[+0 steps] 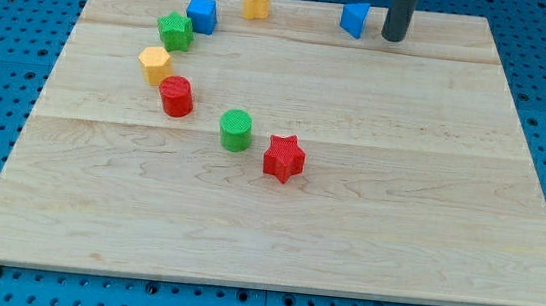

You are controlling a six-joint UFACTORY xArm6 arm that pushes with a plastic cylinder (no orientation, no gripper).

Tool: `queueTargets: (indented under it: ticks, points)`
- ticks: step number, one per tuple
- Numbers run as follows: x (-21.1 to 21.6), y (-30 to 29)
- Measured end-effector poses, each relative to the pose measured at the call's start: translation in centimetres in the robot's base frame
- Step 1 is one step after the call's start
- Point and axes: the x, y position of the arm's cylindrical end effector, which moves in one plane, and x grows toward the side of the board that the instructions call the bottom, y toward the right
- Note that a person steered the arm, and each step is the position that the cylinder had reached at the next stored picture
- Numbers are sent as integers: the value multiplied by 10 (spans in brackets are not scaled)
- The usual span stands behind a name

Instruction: Move red star towards green circle

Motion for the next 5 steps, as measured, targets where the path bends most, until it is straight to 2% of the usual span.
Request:
queueTargets:
  ticks: [1, 3, 4, 5]
  points:
    - [-28, 41]
    - [-25, -82]
    - [-6, -79]
    - [76, 10]
